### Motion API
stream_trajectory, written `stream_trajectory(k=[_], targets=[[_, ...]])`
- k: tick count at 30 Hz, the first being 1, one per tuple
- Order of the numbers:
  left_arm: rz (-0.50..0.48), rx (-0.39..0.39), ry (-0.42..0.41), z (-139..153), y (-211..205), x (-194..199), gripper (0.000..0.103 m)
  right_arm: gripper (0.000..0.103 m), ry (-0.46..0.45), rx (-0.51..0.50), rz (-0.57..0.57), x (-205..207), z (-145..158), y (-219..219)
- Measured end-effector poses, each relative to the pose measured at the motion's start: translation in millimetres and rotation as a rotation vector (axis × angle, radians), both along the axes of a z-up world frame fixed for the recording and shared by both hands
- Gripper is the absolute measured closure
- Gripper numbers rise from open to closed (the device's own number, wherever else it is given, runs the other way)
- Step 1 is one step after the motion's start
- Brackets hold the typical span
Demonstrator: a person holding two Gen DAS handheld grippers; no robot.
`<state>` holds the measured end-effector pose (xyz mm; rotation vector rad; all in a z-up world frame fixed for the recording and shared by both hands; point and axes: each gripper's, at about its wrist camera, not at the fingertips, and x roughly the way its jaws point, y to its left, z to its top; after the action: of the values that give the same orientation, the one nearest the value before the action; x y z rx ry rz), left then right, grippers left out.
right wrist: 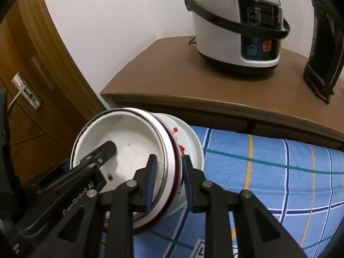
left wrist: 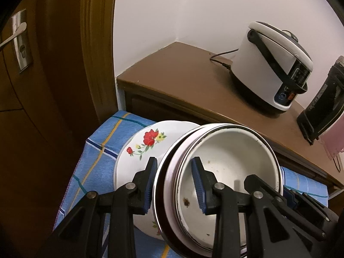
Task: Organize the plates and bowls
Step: 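Lower the bowl stack onto the floral plate stack with both tools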
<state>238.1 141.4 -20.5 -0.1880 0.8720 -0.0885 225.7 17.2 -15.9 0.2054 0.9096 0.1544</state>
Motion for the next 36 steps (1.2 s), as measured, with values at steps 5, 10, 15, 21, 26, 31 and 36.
stream_trajectory(k=[5, 10, 15, 21, 26, 31, 36], targets=[[0.012, -0.005, 0.023, -4.2, 6.5, 5.2, 0.067, 0.079, 0.031, -0.011, 0.016, 10.0, -2.6, 4.5], [0.018, -0.006, 0.054, -11.7, 8.5, 12.1, 0.067, 0.079, 0.067, -0.01, 0.018, 26.1, -10.1, 6.4], [0.015, -0.005, 0.083, -21.4, 7.4, 19.4, 0.067, 0.079, 0.088, -0.016, 0.015, 35.9, -18.9, 7.0], [0.014, -0.005, 0.089, -25.6, 8.1, 25.1, 0.067, 0.08, 0.09, -0.032, 0.017, 41.2, -21.1, 16.8], [0.028, 0.014, 0.079, -27.2, 10.4, 25.3, 0.068, 0.08, 0.071, -0.05, 0.033, 45.3, -25.2, 27.9], [0.026, 0.025, 0.073, -27.9, 9.1, 27.1, 0.068, 0.08, 0.05, -0.046, 0.037, 44.3, -27.0, 24.4], [0.02, 0.03, 0.073, -28.0, 9.6, 28.1, 0.069, 0.08, 0.04, -0.062, 0.041, 37.9, -26.2, 21.2]])
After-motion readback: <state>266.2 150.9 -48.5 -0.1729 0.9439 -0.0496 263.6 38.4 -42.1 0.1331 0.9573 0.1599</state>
